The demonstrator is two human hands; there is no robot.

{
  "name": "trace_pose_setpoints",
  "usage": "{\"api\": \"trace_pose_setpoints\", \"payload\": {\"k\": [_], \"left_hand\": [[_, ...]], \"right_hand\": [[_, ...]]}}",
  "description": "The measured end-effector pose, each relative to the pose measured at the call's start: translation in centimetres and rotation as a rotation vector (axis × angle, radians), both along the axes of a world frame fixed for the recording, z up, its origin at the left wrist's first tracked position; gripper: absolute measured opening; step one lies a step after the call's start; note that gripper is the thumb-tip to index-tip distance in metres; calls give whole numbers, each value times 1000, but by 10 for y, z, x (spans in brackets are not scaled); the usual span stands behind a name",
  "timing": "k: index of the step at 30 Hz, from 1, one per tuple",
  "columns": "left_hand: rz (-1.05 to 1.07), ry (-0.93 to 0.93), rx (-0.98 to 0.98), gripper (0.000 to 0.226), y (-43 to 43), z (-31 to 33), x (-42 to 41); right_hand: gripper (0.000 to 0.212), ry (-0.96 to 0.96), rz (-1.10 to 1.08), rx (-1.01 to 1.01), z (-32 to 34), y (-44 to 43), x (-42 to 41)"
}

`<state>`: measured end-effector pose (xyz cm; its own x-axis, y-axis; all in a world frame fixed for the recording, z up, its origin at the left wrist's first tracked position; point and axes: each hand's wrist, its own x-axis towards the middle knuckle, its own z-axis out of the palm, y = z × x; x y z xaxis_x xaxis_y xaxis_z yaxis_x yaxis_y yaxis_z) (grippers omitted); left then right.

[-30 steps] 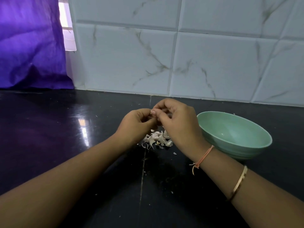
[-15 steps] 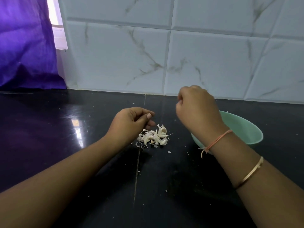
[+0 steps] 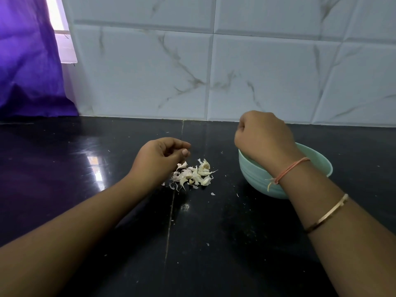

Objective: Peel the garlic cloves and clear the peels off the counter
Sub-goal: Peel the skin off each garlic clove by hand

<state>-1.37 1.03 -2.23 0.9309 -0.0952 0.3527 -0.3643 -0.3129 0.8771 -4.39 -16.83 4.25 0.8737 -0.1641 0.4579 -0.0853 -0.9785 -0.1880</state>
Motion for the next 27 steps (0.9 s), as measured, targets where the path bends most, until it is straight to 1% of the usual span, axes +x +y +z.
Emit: {"api": "trace_pose_setpoints", "payload": {"k": [3, 4, 6, 9, 12, 16, 19, 23, 25, 27], "left_hand": [[16, -12, 22, 20, 1, 0, -1], [16, -10, 19, 20, 1, 1, -1], [20, -8, 13, 19, 1, 1, -2], [31, -18, 12, 20, 0, 1, -2], [38, -24, 17, 19, 0, 1, -2], [33, -34, 5, 20, 0, 0, -1], [27, -21, -7, 21, 0, -1, 0], [21, -3, -6, 20, 1, -2, 0], [10, 6, -7, 18, 1, -1, 0], [12, 12, -4, 18, 0, 0, 0]], "right_hand": [[20, -145, 123, -109, -6, 10, 3], [20, -165, 185, -144, -9, 14, 4], [19, -146, 325, -202, -17, 22, 7], [20, -25, 469, -278, -30, 35, 10], [21, 77, 476, -316, -39, 42, 11], [12, 149, 458, -336, -50, 40, 11], [15, 192, 445, -307, -54, 41, 12], [21, 198, 439, -282, -56, 40, 14], [22, 167, 449, -260, -58, 39, 16], [24, 110, 458, -192, -59, 38, 17]]}}
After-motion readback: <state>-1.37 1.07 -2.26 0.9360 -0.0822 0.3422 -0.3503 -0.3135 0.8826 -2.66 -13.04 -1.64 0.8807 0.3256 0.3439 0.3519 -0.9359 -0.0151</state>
